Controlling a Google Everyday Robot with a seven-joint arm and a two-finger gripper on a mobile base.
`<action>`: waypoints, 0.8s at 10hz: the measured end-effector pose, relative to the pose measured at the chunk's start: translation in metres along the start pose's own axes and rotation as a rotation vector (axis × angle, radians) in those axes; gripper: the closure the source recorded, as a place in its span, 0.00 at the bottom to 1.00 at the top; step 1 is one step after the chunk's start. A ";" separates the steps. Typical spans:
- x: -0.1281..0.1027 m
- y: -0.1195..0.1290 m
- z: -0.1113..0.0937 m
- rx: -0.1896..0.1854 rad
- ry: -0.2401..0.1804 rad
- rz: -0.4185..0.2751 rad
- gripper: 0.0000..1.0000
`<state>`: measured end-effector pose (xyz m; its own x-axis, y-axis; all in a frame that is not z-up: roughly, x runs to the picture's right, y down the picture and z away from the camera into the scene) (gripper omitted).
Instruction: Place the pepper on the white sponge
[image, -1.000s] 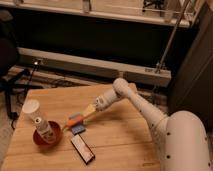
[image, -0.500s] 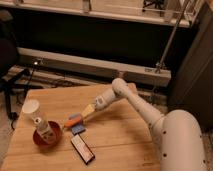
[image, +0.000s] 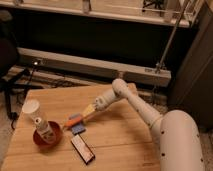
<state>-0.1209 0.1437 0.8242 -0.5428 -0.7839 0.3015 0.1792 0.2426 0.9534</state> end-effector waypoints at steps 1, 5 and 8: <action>-0.001 0.002 0.000 -0.001 -0.004 0.002 1.00; -0.004 0.011 -0.001 -0.002 -0.029 0.013 0.73; -0.004 0.017 -0.002 0.019 -0.035 0.030 0.44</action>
<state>-0.1140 0.1502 0.8394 -0.5657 -0.7556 0.3302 0.1803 0.2774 0.9437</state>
